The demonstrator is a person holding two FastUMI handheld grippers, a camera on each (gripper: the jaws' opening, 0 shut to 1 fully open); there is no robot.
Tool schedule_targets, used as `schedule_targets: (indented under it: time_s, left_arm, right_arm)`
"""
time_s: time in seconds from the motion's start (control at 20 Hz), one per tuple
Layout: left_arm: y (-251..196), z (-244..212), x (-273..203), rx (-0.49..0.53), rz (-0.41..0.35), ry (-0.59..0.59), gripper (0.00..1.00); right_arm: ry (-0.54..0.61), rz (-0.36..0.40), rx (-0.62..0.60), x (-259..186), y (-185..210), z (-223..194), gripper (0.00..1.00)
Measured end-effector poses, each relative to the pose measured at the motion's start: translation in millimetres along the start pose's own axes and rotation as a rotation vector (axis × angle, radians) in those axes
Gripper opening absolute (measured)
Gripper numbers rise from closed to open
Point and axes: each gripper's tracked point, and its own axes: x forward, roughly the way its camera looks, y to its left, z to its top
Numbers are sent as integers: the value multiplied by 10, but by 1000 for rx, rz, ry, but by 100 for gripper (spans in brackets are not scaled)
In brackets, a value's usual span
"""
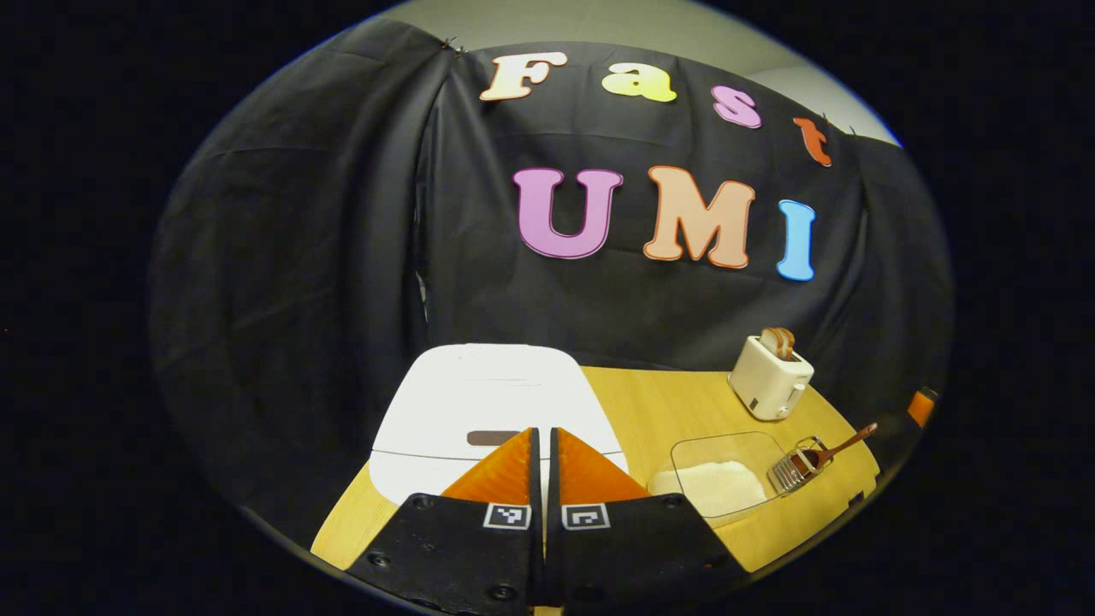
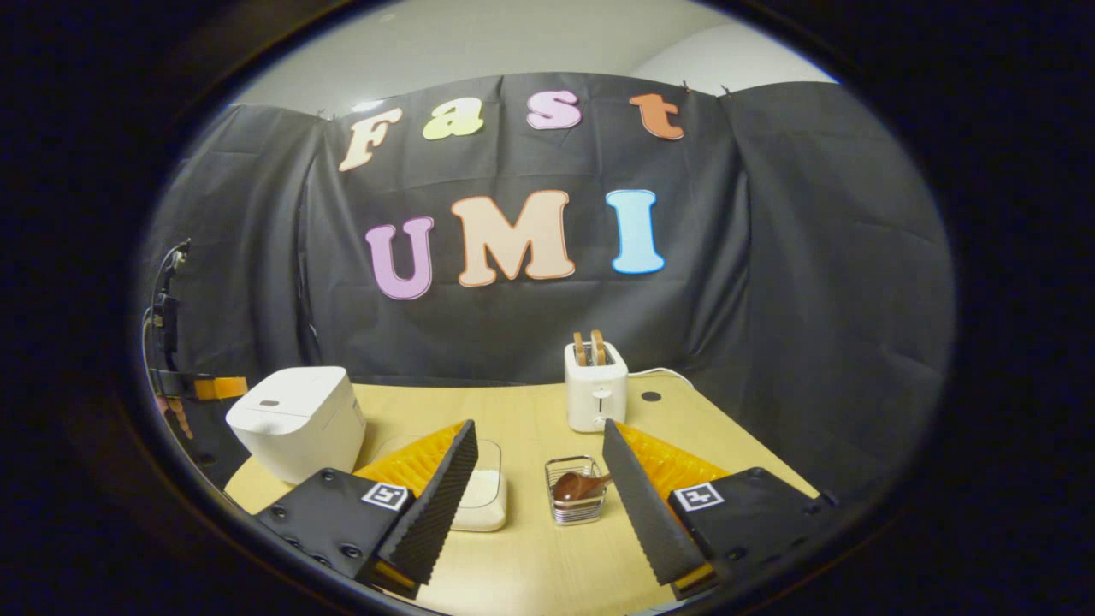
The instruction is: Close the left gripper, press the button to open the rice cooker; take a wooden spoon from the chopstick holder with the right hand, scoop a spoonful of rice and pour it into the rice cooker, then put the wooden spoon back into the chopstick holder.
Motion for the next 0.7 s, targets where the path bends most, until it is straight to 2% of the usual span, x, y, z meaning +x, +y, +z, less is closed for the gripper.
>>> schedule_targets:
  time_s: [0.25, 0.3, 0.35, 0.45, 0.5, 0.55, 0.6, 0.7]
  left_arm:
    - [250, -123, 411, -44, -20, 71, 0]
    - [288, -161, 489, -46, -22, 84, 0]
    - [330, -191, 538, -43, -20, 97, 0]
    - [378, -253, 610, -35, -24, 126, 0]
    - [367, -283, 634, -34, -28, 138, 0]
    - [363, -306, 640, -39, -34, 148, 0]
    - [359, -343, 633, -42, -37, 158, 0]
    - [360, -327, 637, -39, -46, 153, 0]
  right_arm:
    - [18, -53, -14, -31, -47, -64, 100]
    - [19, -67, -18, -36, -67, -62, 96]
    - [18, -78, -19, -46, -73, -48, 100]
    - [18, -101, -22, -49, -102, -39, 100]
    - [20, -112, -25, -60, -116, -38, 96]
    - [20, -123, -28, -69, -129, -43, 96]
    - [21, -133, -29, -81, -141, -46, 100]
    - [25, -146, -22, -99, -149, -77, 100]
